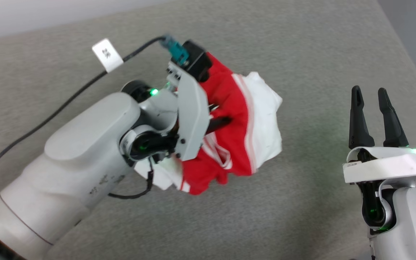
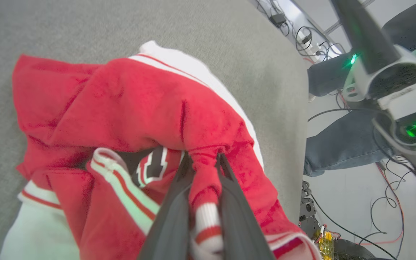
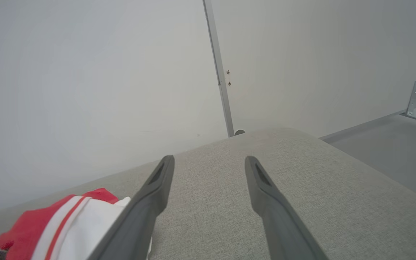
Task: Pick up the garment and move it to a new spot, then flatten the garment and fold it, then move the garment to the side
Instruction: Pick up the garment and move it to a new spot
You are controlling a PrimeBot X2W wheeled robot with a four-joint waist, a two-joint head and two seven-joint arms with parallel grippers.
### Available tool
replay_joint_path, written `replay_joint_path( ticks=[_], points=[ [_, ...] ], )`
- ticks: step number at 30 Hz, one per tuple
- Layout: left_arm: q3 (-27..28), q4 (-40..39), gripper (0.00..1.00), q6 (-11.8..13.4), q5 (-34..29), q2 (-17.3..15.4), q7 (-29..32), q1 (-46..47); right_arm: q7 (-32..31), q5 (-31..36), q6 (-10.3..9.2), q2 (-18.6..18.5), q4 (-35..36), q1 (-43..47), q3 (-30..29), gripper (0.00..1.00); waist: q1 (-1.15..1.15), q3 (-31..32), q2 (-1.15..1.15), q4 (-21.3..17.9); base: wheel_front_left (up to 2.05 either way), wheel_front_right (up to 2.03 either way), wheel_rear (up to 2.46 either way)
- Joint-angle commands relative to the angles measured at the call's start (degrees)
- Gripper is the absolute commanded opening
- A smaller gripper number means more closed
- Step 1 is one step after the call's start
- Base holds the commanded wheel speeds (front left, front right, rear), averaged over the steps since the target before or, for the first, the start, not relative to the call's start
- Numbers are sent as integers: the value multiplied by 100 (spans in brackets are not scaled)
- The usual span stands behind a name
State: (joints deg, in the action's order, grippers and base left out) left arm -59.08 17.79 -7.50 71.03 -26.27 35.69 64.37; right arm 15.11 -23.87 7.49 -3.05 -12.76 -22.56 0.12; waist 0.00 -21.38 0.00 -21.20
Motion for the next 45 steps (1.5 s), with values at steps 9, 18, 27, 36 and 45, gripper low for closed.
replay_joint_path(
  ticks=[9, 18, 27, 36, 45],
  points=[
    [-982, 1084, 0, 11, -302, -257, 145, 154, 5, -250, 0, 17, 38, 65, 130, 100, 0, -262, 0, -574, 0, 0, 0],
    [-1473, 1838, 0, 47, -489, -172, 328, -71, 5, -427, 0, 17, 37, 80, 247, 100, 0, -356, 0, -834, 0, 0, 0],
    [-1514, 1614, 100, 38, -212, -69, 162, 55, 5, -109, 0, 17, 8, 92, 138, 100, 0, -208, 0, -478, 0, 0, 0],
    [-1167, 630, 100, 10, 280, -33, -1209, 686, 5, 536, 0, 11, -42, 35, 14, 100, 0, 128, 0, 615, 0, 0, 0],
    [-651, -13, 100, 11, 799, -516, -2659, 301, 5, 1037, -1, -140, -175, 2, -12, 100, 0, 359, 0, 1622, 0, 0, 0]
  ],
)
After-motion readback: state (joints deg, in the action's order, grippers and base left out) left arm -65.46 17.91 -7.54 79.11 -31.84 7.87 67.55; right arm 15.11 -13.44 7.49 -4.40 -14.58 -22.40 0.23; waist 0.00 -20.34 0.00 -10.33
